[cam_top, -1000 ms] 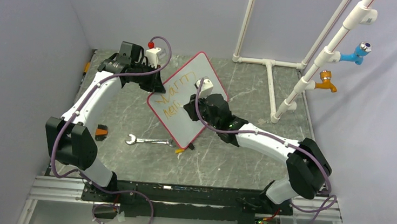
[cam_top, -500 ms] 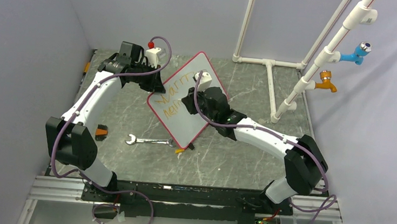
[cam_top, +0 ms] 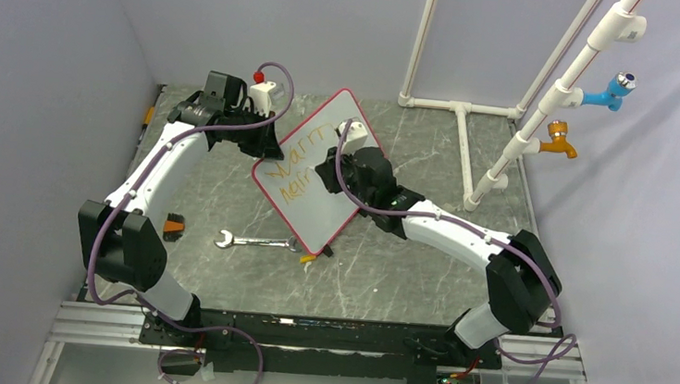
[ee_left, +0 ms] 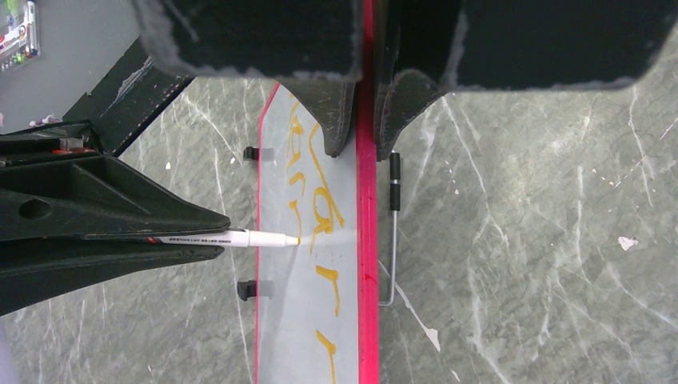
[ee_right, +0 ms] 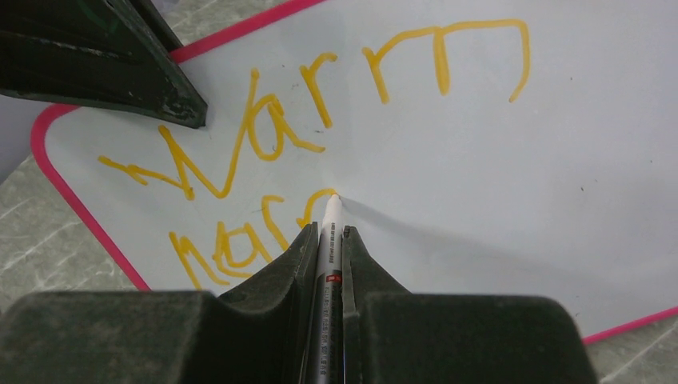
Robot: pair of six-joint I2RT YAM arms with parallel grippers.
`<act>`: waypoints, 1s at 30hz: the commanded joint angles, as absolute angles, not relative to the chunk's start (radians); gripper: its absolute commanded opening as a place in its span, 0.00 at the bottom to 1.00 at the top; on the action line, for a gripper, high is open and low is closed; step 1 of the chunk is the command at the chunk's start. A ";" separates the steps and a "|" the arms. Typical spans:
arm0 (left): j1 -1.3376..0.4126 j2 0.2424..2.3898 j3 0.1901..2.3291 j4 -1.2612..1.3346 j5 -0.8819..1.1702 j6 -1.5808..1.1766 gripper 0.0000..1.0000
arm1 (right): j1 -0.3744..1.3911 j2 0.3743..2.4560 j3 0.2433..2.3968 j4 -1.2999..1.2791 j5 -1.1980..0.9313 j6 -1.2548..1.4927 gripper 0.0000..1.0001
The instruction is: Write a sentence on the whiteboard
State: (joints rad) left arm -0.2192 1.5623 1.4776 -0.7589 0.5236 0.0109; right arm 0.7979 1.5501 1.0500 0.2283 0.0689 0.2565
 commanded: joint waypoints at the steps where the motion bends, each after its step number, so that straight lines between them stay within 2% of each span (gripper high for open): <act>1: -0.232 1.586 1.466 -0.796 0.285 0.154 0.00 | 0.794 1.527 1.001 0.217 0.061 0.277 0.00; 30: -0.234 1.590 1.466 -0.796 0.284 0.154 0.00 | 0.794 1.515 0.998 0.211 0.059 0.273 0.00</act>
